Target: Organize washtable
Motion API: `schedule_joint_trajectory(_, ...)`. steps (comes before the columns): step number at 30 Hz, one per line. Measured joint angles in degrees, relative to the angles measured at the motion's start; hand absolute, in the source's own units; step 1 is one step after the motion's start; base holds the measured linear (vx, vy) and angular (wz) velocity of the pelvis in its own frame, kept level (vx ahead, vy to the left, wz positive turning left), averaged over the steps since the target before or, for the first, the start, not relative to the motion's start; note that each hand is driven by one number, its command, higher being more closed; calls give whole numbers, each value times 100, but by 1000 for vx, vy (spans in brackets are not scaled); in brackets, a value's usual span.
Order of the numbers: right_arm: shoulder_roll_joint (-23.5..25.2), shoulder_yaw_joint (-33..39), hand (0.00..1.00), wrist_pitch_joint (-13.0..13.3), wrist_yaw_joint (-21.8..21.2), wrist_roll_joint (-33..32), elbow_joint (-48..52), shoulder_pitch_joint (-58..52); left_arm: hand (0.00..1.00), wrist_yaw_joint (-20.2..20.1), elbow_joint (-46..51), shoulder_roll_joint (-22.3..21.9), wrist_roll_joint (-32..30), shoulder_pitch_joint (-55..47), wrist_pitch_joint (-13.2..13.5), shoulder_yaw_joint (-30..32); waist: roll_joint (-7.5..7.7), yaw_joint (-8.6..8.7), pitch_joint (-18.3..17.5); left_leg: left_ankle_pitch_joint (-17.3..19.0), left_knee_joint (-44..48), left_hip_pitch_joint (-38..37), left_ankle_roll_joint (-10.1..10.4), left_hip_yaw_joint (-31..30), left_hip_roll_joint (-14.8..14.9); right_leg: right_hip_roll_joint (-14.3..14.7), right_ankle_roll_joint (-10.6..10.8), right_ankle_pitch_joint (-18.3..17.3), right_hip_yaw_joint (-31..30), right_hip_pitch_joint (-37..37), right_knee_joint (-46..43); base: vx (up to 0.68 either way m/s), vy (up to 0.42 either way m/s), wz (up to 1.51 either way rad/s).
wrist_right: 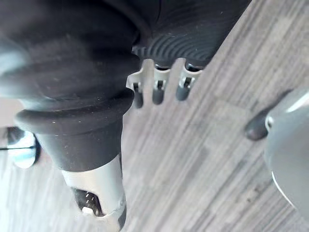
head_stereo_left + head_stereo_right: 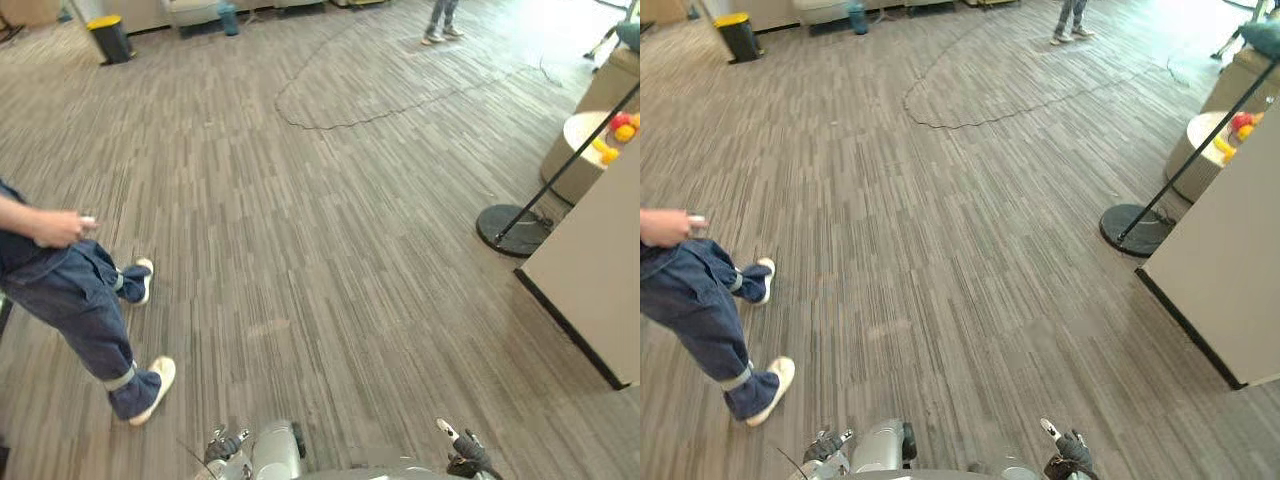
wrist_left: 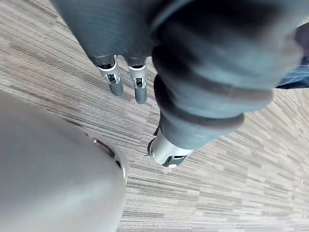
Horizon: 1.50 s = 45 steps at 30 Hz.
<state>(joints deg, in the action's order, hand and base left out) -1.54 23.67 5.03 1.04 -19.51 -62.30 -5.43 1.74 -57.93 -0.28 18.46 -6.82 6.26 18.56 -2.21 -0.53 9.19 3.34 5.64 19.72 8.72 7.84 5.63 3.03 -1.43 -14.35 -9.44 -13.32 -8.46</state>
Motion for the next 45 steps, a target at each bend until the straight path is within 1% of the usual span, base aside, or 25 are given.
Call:
schedule_joint_trajectory(1,-13,2,0,12,0,11,-65,-60,0,12,-4,-1,-1,-16,26,-30,-64,-73,-36,4,-64,80,-3,-75,53,0,95,-98,-146,-145,-11,560,331,-102)
schedule_joint_trajectory(2,-9,7,0,28,-5,25,-159,-134,0,49,-13,25,4,-153,61,-33,-76,-131,-110,-157,249,137,-150,-4,179,-39,-20,-342,-432,-325,-223,867,542,-134)
schedule_joint_trajectory(3,-5,2,0,28,-9,141,-187,-176,0,80,-164,134,-1,-198,55,-25,69,-175,-296,-774,746,184,-678,164,56,-243,219,-627,-579,-143,-966,724,461,-122)
schedule_joint_trajectory(4,13,3,0,15,-11,201,-250,-196,0,83,-258,214,0,-220,54,-15,205,-153,-388,-851,843,153,-791,225,-45,-337,278,-659,-627,71,-1497,842,525,-95)
schedule_joint_trajectory(5,110,14,0,7,-31,309,-404,-240,0,89,-383,412,-5,-236,46,-17,563,-122,-505,-729,881,-38,-972,455,-312,-561,486,-449,-710,547,-2674,528,324,-49)
schedule_joint_trajectory(6,162,14,0,-11,-32,341,-441,-265,0,94,-407,491,-15,-232,31,-29,681,-66,-509,-628,867,-180,-1114,509,-454,-627,604,-149,-759,729,-3203,789,464,-19)
schedule_joint_trajectory(7,260,79,0,-42,-34,322,-434,-334,0,95,-465,575,-35,-200,0,-64,731,80,-469,-441,804,-463,-1266,507,-644,-674,851,570,-818,1032,-4061,624,348,4)
schedule_joint_trajectory(8,225,90,0,-45,-77,326,-416,-324,0,106,-514,580,-88,-199,-84,-81,735,135,-452,-296,671,-898,-1348,572,-700,-765,906,618,-592,1284,-4583,594,341,-3)
schedule_joint_trajectory(9,191,71,0,-43,-119,328,-376,-340,0,108,-517,569,-117,-206,-106,-139,677,122,-415,-247,554,-1175,-1362,601,-702,-826,851,581,-426,1379,-4693,521,322,-20)
schedule_joint_trajectory(10,155,61,0,-15,-142,336,-358,-386,0,107,-510,561,-125,-203,-106,-329,504,139,-328,-188,183,-1719,-1383,610,-699,-947,707,487,56,1536,-4724,455,291,-11)
schedule_joint_trajectory(11,149,58,0,18,-140,330,-356,-412,0,114,-497,567,-110,-136,-98,-450,466,156,-342,-166,-156,-2089,-1393,574,-699,-1028,652,311,509,1715,-4599,413,257,3)
schedule_joint_trajectory(12,153,58,0,20,-137,320,-334,-413,0,113,-492,576,-104,-71,-96,-508,464,169,-341,-142,-280,-2226,-1386,531,-696,-1028,644,222,685,1831,-4447,409,200,35)
schedule_joint_trajectory(13,156,53,0,24,-136,312,-257,-411,0,101,-457,598,-59,115,-88,-622,465,270,-337,-38,-412,-2469,-1388,386,-694,-969,724,-19,1051,2108,-3688,394,110,39)
schedule_joint_trajectory(15,153,49,0,26,-137,265,-246,-411,0,103,-450,567,-56,183,-85,-696,445,296,-333,48,-442,-2625,-1353,319,-680,-837,739,-82,1092,2263,-2976,323,36,24)
schedule_joint_trajectory(16,145,38,0,29,-138,200,-244,-411,0,103,-447,526,-56,196,-80,-697,433,301,-327,115,-470,-2711,-1310,300,-659,-699,732,-73,1070,2286,-2341,333,-35,17)
schedule_joint_trajectory(17,131,-16,0,27,-132,181,-197,-420,0,103,-448,495,-58,176,-75,-695,454,312,-337,244,-451,-2792,-1182,279,-672,-547,433,278,1020,2237,-1214,404,-45,22)
schedule_joint_trajectory(18,134,-19,0,25,-134,187,-197,-448,0,104,-451,480,-59,176,-75,-693,486,312,-329,300,-423,-2825,-1148,247,-706,-551,280,588,1034,2238,-932,396,-81,48)
schedule_joint_trajectory(19,145,-15,0,14,-129,206,-234,-545,0,97,-467,430,-65,171,-74,-651,531,320,-319,414,-315,-2886,-1036,63,-782,-609,213,1079,1086,2191,-782,407,-99,52)
schedule_joint_trajectory(22,-9,6,0,15,-129,237,-314,-572,0,92,-467,137,-60,-26,-45,-258,274,261,-298,559,-62,-2915,-785,-25,-562,-453,143,1033,1147,1882,-476,367,-105,16)
schedule_joint_trajectory(24,-82,13,0,16,-129,322,-345,-522,0,101,-518,36,-71,-73,-29,-10,131,283,-300,556,-63,-2899,-775,-103,-478,-385,138,1034,1232,1788,-309,279,-112,8)
schedule_joint_trajectory(26,-86,13,0,13,-125,353,-397,-523,0,99,-558,11,-92,-76,-17,29,148,275,-298,509,-75,-2953,-703,-166,-458,-368,117,1047,1279,1625,-132,170,-68,15)
schedule_joint_trajectory(31,-68,8,0,15,-128,382,-438,-509,0,85,-564,-4,-149,-72,-18,179,172,275,-326,501,-180,-2935,-699,-180,-440,-318,75,1238,1328,1358,450,70,2,3)
schedule_joint_trajectory(35,-5,-70,0,21,-126,377,-558,-503,0,81,-565,107,-167,-67,-19,66,326,264,-367,499,-183,-2849,-702,-189,-467,-318,115,1500,1322,1245,875,0,0,0)
schedule_joint_trajectory(40,-16,-186,0,69,-126,379,-579,-504,0,93,-565,167,-168,-62,-16,-134,338,260,-373,498,-206,-2848,-703,-158,-478,-308,112,1716,1265,1167,1125,-33,15,-5)
schedule_joint_trajectory(45,-91,-407,0,87,-132,385,-586,-502,0,90,-565,217,-283,-37,-8,-366,318,256,-376,509,-494,-2859,-722,-106,-377,-170,65,1974,1214,1201,1411,-84,-16,-7)
